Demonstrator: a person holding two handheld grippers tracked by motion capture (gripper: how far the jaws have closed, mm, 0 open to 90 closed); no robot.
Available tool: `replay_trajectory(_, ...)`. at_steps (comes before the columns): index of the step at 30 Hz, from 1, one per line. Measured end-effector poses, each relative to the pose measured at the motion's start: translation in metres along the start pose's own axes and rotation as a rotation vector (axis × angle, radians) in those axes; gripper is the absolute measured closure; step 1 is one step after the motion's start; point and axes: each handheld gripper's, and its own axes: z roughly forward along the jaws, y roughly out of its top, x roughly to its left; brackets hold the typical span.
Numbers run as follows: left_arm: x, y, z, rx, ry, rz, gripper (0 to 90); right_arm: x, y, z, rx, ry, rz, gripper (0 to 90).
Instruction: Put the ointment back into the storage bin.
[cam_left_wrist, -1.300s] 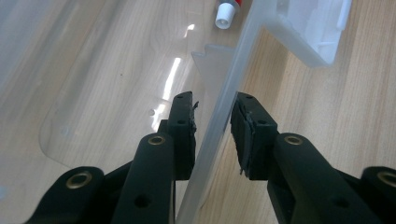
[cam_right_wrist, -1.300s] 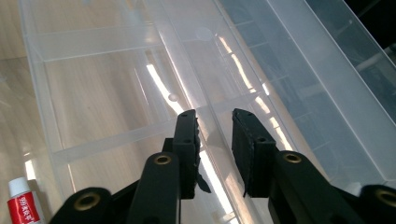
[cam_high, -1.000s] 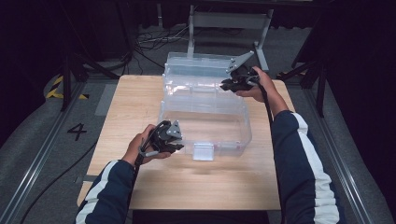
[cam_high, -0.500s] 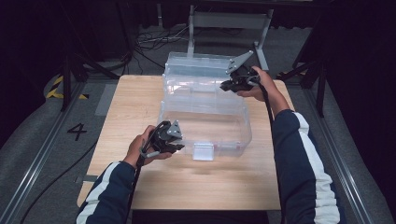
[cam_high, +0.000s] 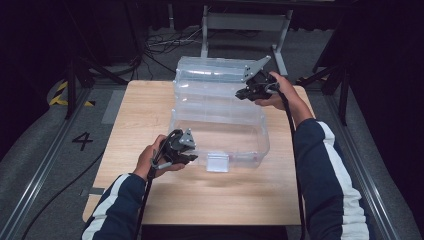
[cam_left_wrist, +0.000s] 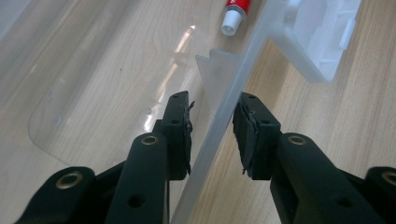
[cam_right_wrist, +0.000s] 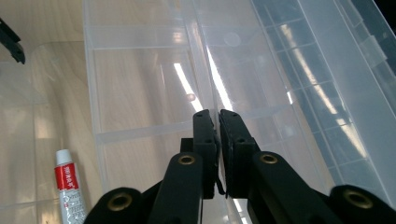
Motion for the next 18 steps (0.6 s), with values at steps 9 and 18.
replay_trajectory(9, 0.0, 0.0, 0.0, 0.004, 0.0, -0.004, 67.4, 0.012, 0.0, -0.005, -0.004, -0.022, -0.038, 87.3)
replay_trajectory(18, 0.0, 0.001, 0.0, 0.006, 0.001, -0.003, 67.3, 0.019, -0.001, -0.009, -0.018, -0.017, -0.038, 87.4)
